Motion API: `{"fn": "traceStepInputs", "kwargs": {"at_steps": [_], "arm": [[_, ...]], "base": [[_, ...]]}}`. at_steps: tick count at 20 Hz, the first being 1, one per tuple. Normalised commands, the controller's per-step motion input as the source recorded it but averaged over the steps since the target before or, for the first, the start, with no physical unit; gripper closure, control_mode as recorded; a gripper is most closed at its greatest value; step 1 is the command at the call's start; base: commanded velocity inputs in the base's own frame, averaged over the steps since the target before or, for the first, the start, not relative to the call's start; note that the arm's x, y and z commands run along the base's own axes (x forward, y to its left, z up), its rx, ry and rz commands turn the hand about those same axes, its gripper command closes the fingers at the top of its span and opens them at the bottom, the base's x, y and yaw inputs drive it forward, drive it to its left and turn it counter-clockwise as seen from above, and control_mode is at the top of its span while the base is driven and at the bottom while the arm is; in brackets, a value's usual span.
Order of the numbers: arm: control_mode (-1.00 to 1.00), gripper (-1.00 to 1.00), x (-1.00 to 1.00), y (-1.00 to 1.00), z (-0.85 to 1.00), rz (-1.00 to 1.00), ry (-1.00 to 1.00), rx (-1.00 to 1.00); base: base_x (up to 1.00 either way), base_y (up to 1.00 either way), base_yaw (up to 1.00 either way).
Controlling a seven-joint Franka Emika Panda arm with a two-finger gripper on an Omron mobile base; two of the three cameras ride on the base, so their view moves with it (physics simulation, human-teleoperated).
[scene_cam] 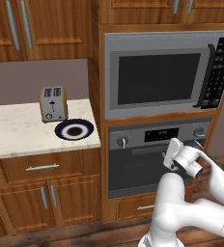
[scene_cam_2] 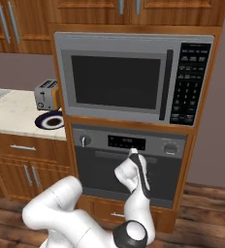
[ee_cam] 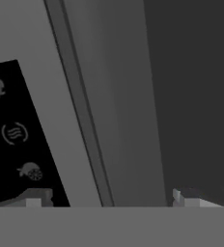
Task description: Take the baked cake out of the oven and place it on the plate for cooling. Then close the oven door.
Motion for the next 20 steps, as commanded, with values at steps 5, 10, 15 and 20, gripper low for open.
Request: {"fn": "traceStepInputs", "kwargs": {"at_steps": [5, 10, 15, 20], "arm": [[-1.00, -1.00, 0.23, 0.00, -0.17, 0.00, 0.00, 0.00], [-1.00, -1.00, 0.12, 0.00, -0.25, 0.00, 0.00, 0.00], [-1.00, -1.00, 0.00, 0.00, -0.31, 0.00, 0.00, 0.00], [-1.00, -1.00, 0.03, 0.00, -0.26, 0.00, 0.00, 0.00]], "base": [[0.00, 0.00, 0.00], [0.00, 0.00, 0.00], [0.00, 0.00, 0.00], [0.00, 0.00, 0.00]]}}
